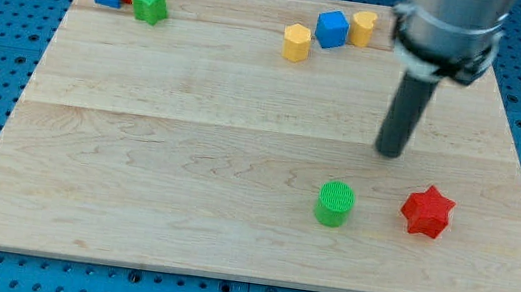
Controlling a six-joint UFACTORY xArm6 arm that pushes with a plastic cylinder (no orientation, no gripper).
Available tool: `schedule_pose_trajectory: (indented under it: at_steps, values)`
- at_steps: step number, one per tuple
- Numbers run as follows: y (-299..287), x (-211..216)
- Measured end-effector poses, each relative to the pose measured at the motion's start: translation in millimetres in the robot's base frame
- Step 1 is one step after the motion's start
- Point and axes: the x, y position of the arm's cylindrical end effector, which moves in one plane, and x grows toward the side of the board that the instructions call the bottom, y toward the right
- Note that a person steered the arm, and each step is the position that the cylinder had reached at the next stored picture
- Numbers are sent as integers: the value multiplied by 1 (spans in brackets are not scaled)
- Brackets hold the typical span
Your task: Slide group of blocks slightly towards left and bit down
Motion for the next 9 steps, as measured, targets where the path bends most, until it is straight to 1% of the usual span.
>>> schedule_pose_trajectory:
  at_steps: [2,3,4,6,7,8,9]
  values:
    - [66,-143]
    - [66,-207]
    - [-1,-213]
    - [-142,-133]
    - [-194,-118]
    - [-167,-141]
    - [-133,-154]
